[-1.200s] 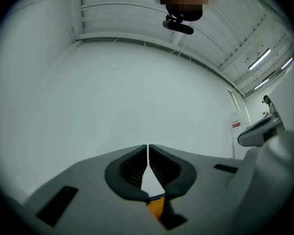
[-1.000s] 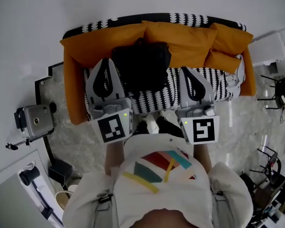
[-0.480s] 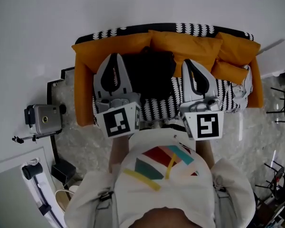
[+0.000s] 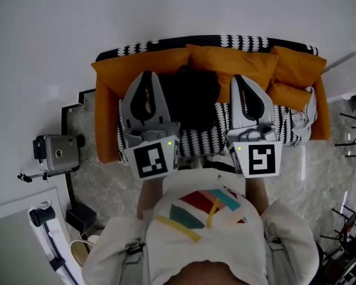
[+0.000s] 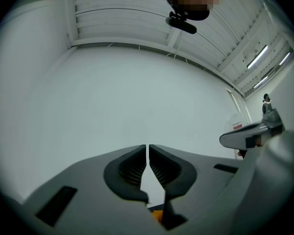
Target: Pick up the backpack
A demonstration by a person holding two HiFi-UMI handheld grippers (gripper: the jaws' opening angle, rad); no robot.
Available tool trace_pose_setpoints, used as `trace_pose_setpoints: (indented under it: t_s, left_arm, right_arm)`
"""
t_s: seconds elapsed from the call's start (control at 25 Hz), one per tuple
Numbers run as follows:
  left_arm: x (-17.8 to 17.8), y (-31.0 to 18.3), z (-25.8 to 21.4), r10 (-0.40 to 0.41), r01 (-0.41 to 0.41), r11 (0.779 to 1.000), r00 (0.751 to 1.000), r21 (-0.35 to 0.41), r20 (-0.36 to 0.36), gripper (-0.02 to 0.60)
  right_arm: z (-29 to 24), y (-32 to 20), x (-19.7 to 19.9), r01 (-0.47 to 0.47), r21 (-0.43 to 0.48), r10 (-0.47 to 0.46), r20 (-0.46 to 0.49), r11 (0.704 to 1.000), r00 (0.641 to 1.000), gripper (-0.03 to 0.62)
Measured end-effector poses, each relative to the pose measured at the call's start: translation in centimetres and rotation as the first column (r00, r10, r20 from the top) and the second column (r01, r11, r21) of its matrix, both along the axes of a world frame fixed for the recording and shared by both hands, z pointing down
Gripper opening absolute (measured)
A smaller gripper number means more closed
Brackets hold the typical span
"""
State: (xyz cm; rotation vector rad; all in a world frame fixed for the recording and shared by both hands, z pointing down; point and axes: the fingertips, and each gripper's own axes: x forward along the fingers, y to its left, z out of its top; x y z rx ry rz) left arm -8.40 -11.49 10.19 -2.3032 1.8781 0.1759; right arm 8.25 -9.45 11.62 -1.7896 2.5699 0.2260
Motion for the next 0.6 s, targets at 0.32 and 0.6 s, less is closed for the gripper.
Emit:
trace_pose_setpoints:
  t_s: [0.32, 0.6]
  left_arm:
    - [-0.5, -4.8, 0.6, -0.004, 0.004, 1.000, 1.000, -0.009, -0.019, 0.021]
    - [-1.3, -9.0, 6.0, -0.031, 0.032, 0.996, 0.999, -0.083, 0.016, 0.021]
  right_arm:
    - [-0.5, -3.9, -0.6, 0.029, 0.029, -0.028, -0.032, 0.999, 0.999, 0.006]
    - [3.3, -9.0, -0.7, 0.000, 0.027, 0.000, -0.007, 1.000, 1.000, 0.005]
